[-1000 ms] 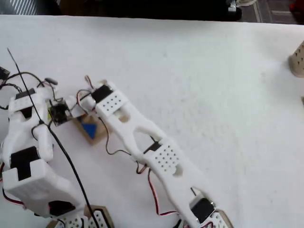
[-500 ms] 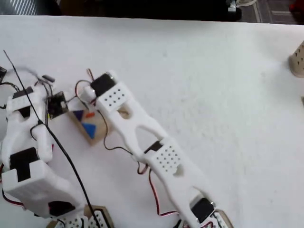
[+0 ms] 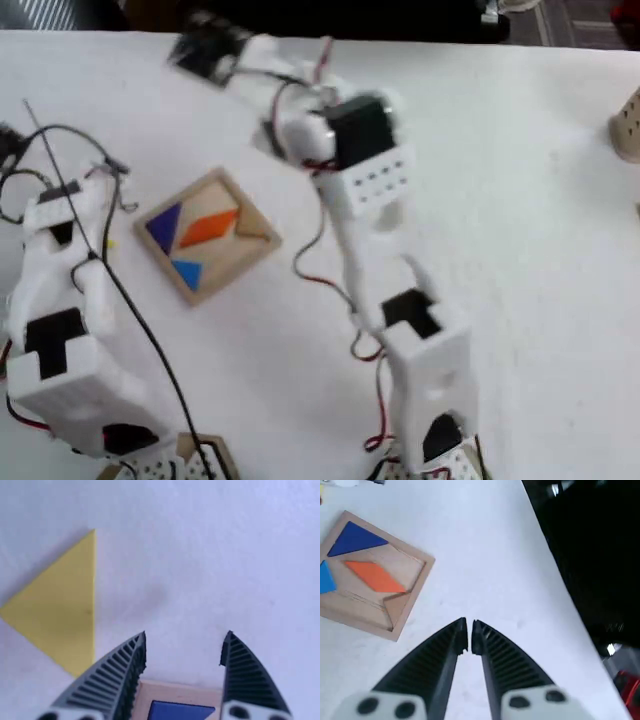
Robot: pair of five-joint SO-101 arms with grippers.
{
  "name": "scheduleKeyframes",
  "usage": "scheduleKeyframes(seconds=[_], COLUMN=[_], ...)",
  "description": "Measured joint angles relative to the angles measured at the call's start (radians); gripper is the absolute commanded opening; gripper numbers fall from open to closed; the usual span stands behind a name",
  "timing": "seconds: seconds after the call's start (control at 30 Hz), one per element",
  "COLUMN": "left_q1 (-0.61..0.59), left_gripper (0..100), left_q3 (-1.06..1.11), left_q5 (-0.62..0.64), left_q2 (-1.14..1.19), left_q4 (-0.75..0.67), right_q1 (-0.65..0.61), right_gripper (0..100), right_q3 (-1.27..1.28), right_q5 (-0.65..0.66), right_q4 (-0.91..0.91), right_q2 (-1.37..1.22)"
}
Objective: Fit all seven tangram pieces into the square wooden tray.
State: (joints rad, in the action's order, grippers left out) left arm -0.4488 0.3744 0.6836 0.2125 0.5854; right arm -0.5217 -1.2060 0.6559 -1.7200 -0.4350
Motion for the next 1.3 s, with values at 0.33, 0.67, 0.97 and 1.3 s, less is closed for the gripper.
scheduleKeyframes(seconds=[0.33, 0.67, 0.97, 1.3], left_q1=[0.054, 0.242, 0.350, 0.565], left_gripper=[24, 2, 2, 2], left_q3=[0.000, 0.015, 0.221, 0.446], left_q5=[-0.068, -0.292, -0.459, -0.465], left_q2=[0.000, -0.005, -0.180, -0.384], left_q4=[0.008, 0.158, 0.077, 0.048], right_q1=[0.100, 0.256, 0.265, 0.313], right_gripper=[1.7, 1.7, 1.7, 1.7], right_q3=[0.736, 1.547, 2.180, 2.272], right_q5=[-0.150, -0.158, -0.189, -0.244], right_q4=[0.000, 0.230, 0.577, 0.750], right_q2=[0.528, 1.083, 1.323, 1.215])
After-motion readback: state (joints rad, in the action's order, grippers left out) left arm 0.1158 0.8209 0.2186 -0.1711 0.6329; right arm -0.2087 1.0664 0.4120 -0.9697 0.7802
